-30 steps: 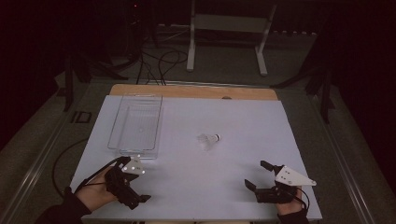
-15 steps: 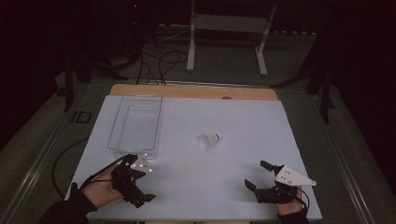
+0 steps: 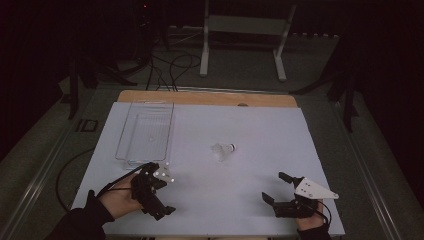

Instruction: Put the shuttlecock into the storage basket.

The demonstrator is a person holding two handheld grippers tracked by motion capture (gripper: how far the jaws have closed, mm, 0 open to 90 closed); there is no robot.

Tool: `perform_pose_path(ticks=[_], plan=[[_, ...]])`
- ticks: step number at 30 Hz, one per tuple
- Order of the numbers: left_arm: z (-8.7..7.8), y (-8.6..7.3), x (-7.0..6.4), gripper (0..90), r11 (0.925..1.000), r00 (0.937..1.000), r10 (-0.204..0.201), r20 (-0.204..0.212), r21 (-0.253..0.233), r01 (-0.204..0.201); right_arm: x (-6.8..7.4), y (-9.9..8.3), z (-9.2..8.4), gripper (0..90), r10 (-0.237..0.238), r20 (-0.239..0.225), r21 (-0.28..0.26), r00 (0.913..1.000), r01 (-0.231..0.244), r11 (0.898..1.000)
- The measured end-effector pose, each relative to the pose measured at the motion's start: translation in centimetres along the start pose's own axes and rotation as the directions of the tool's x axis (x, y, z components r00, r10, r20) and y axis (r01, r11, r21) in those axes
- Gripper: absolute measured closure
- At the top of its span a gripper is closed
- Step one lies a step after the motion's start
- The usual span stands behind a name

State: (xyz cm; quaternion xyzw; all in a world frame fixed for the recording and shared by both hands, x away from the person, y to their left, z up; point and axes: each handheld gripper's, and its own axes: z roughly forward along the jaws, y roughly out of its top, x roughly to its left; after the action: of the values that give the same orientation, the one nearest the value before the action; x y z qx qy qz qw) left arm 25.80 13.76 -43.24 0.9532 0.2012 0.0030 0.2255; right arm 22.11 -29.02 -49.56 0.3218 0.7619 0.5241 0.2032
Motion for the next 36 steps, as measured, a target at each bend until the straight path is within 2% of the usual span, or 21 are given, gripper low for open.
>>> perform_pose_path(ticks=[7, 10, 16, 18, 23, 25, 27, 30, 36], plan=[[0.2, 1.4, 0.1, 0.0, 0.9999, 0.9999, 0.013, -0.001, 0.006, -0.013, 0.0, 0.0, 0.0, 8.5, 0.0, 0.002, 0.0, 1.0, 0.0, 1.0], [0.3, 1.8, 0.1, 0.0, 0.9996, 0.9994, 0.028, -0.019, -0.002, -0.028, 0.0, 0.0, 0.0, 8.5, 0.001, 0.001, 0.0, 1.0, -0.001, 1.0], [0.5, 2.5, 0.2, 0.0, 0.9996, 0.9996, 0.028, -0.009, -0.005, -0.028, 0.0, 0.0, -0.1, 8.5, 0.0, 0.0, 0.001, 1.0, 0.0, 1.0], [0.6, 2.8, 0.3, 0.0, 0.9996, 0.9995, 0.029, 0.007, 0.003, -0.029, 0.0, 0.0, -0.1, 8.5, -0.001, -0.001, 0.0, 1.0, 0.001, 1.0], [1.0, 3.4, 0.4, 0.0, 0.9994, 0.9995, 0.03, -0.012, 0.016, -0.03, 0.0, 0.0, -0.1, 8.5, -0.001, -0.001, 0.001, 1.0, 0.001, 1.0], [1.2, 3.7, 0.5, 0.0, 0.9998, 0.9998, 0.018, 0.001, 0.008, -0.018, 0.0, 0.0, -0.1, 8.5, -0.001, -0.002, 0.001, 1.0, 0.001, 1.0], [1.4, 4.0, 0.4, 0.0, 0.9997, 0.9997, 0.021, -0.009, 0.013, -0.021, 0.0, 0.0, -0.1, 8.5, 0.0, -0.003, 0.003, 1.0, 0.0, 1.0], [1.6, 4.5, 0.5, 0.0, 0.9998, 0.9998, 0.018, 0.001, 0.012, -0.018, 0.0, 0.0, -0.1, 8.5, 0.0, -0.003, 0.004, 1.0, 0.0, 1.0], [1.9, 5.8, 0.6, 0.0, 0.9994, 0.9995, 0.032, 0.001, 0.016, -0.032, 0.0, 0.0, -0.1, 8.5, 0.001, -0.004, 0.004, 1.0, -0.001, 1.0]])
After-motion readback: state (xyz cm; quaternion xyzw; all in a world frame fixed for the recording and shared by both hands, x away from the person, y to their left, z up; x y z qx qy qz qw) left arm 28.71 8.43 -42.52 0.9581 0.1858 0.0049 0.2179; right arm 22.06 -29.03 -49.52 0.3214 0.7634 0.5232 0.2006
